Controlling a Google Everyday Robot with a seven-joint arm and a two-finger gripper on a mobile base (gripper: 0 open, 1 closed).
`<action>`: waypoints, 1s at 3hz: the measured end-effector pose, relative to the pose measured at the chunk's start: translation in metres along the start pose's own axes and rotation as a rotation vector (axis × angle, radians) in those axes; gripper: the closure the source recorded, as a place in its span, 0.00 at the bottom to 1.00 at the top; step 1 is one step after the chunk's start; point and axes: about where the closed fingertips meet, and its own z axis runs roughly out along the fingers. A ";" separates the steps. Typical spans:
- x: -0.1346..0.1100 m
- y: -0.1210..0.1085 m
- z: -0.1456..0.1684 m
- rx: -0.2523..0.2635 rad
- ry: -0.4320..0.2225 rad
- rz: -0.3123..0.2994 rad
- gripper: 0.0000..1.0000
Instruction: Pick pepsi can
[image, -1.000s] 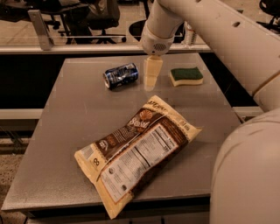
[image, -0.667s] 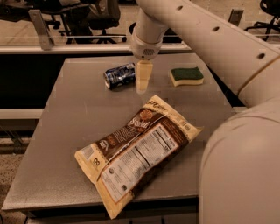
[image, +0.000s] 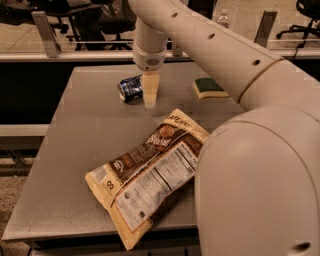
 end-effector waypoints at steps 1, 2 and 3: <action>-0.007 -0.005 0.007 -0.015 0.017 -0.023 0.03; -0.007 -0.006 0.009 -0.034 0.031 -0.034 0.26; -0.007 -0.007 0.008 -0.042 0.034 -0.041 0.48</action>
Offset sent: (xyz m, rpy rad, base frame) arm 0.0068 0.0084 0.0002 -0.0708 0.0303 0.0335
